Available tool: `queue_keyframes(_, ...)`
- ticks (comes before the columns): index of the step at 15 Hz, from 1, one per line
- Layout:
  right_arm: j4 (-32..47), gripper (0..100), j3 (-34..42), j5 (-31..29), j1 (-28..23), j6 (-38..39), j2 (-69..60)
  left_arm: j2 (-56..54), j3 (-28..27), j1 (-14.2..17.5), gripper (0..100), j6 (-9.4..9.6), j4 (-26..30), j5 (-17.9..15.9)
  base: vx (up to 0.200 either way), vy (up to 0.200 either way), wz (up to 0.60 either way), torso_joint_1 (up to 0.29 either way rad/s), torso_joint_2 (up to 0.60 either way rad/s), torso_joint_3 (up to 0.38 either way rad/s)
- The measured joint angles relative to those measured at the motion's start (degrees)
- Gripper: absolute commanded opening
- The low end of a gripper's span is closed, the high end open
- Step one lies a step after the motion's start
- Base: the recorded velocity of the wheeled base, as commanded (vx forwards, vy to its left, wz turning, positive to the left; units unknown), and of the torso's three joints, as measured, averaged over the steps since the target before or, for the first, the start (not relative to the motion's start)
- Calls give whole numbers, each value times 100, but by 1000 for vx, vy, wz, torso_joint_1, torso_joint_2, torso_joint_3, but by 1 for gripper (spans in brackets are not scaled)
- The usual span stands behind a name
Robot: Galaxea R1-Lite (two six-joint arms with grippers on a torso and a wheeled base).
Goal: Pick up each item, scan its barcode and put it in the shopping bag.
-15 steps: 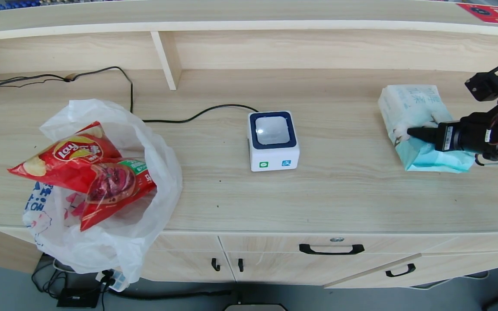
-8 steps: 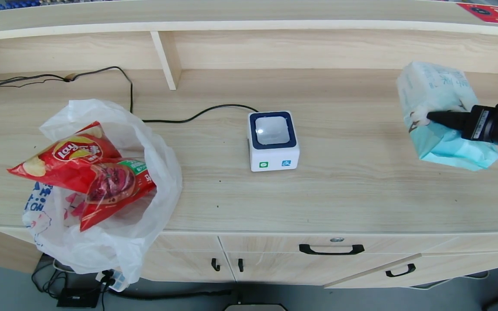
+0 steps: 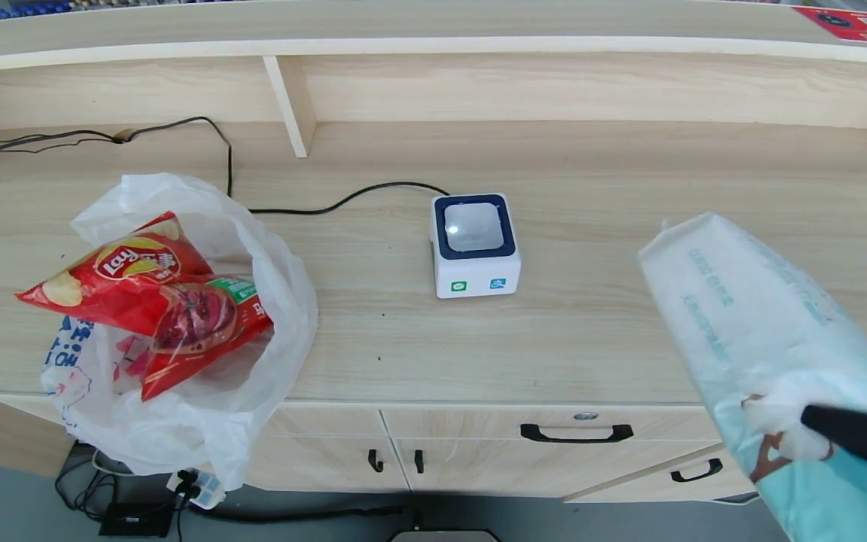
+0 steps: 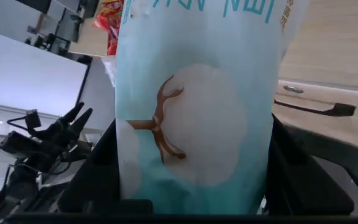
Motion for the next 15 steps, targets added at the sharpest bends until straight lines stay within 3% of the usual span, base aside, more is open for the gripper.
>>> queue_keyframes(2, -295, 0, 168, 73, 364, 794, -411, 0, 0, 0, 100, 1, 0, 0, 0, 0, 0, 0, 0, 0)
queue_keyframes(7, -2088, 0, -295, 110, 1340, 2303, 15, 0, 0, 4, 100, -2, -9, 0, 0, 0, 0, 0, 0, 0)
queue_keyframes(10, -3311, 0, -463, 197, 1827, 3972, 538, 2, 0, 0, 100, -7, -2, 0, 0, 0, 0, 0, 0, 0)
queue_keyframes(15, -4493, 0, 162, 224, 2472, 4757, 916, 0, 0, 4, 100, -7, 0, 0, 0, 0, 0, 0, 0, 0)
